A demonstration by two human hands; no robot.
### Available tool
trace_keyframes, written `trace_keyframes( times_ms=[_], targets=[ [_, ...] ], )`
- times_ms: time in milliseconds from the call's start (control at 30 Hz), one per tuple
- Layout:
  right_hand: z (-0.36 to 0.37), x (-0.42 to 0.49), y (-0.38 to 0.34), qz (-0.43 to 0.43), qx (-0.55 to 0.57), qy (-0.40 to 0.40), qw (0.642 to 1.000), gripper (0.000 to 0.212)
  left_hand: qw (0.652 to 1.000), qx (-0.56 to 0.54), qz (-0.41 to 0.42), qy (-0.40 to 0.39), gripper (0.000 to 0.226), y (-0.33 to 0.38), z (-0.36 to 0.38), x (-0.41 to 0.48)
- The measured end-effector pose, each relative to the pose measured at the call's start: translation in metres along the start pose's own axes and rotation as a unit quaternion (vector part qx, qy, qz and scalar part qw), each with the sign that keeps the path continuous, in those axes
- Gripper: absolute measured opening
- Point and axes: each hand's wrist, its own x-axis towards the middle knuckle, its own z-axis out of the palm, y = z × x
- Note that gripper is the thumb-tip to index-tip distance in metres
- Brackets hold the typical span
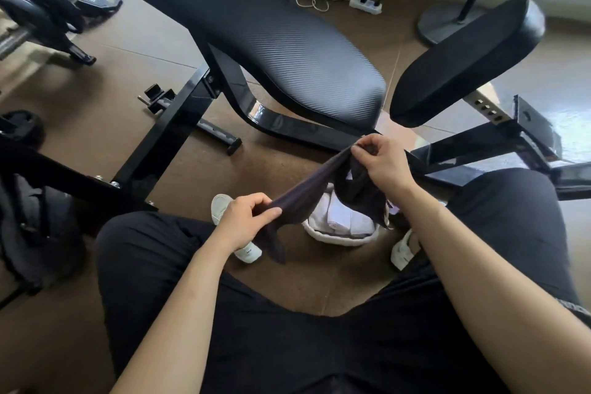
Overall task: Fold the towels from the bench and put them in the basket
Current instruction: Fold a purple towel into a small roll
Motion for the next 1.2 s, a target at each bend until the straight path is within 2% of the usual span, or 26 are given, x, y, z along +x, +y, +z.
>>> trace_keyframes(
  times_ms=[200, 333, 400, 467, 600, 667, 700, 767, 867, 1033, 1100, 1200],
  targets=[
    [-0.014, 0.013, 0.017, 0.034, -0.023, 0.059, 0.997, 0.004, 0.996, 0.09, -0.002, 0.023, 0.008, -0.004, -0.001, -0.005],
    [-0.014, 0.014, 0.025, 0.056, -0.039, 0.046, 0.997, 0.004, 0.998, 0.038, -0.001, 0.047, 0.009, -0.002, -0.002, -0.007],
    [-0.01, 0.009, 0.022, 0.037, -0.04, -0.011, 0.998, 0.013, 0.998, -0.024, 0.016, 0.064, 0.006, 0.0, -0.002, -0.007],
    [-0.005, -0.002, 0.009, -0.022, -0.046, -0.092, 0.994, 0.026, 0.994, -0.056, 0.047, 0.079, 0.007, 0.004, -0.001, -0.007],
    [0.025, -0.039, -0.024, -0.069, 0.002, -0.307, 0.949, 0.041, 0.99, -0.061, 0.106, 0.068, 0.012, 0.017, 0.009, -0.009],
    [0.042, -0.05, -0.03, -0.075, 0.002, -0.38, 0.922, 0.037, 0.986, -0.052, 0.142, 0.075, 0.013, 0.021, 0.013, -0.011],
    [0.048, -0.052, -0.03, -0.08, -0.007, -0.39, 0.917, 0.029, 0.983, -0.05, 0.156, 0.081, 0.013, 0.021, 0.012, -0.012],
    [0.057, -0.051, -0.031, -0.077, -0.02, -0.38, 0.922, 0.015, 0.981, -0.045, 0.162, 0.101, 0.012, 0.019, 0.007, -0.015],
    [0.062, -0.046, -0.032, -0.064, -0.016, -0.37, 0.927, 0.008, 0.985, -0.002, 0.129, 0.116, 0.012, 0.011, -0.004, -0.021],
    [0.062, -0.04, -0.032, -0.058, -0.034, -0.345, 0.936, 0.006, 0.999, 0.022, 0.022, 0.043, 0.007, -0.008, -0.019, -0.026],
    [0.061, -0.037, -0.029, -0.055, -0.042, -0.345, 0.936, 0.002, 0.999, 0.004, 0.0, 0.036, 0.011, -0.01, -0.021, -0.03],
    [0.058, -0.033, -0.024, -0.056, -0.066, -0.337, 0.937, 0.008, 0.995, -0.088, -0.018, 0.04, 0.01, -0.011, -0.022, -0.033]
  ],
)
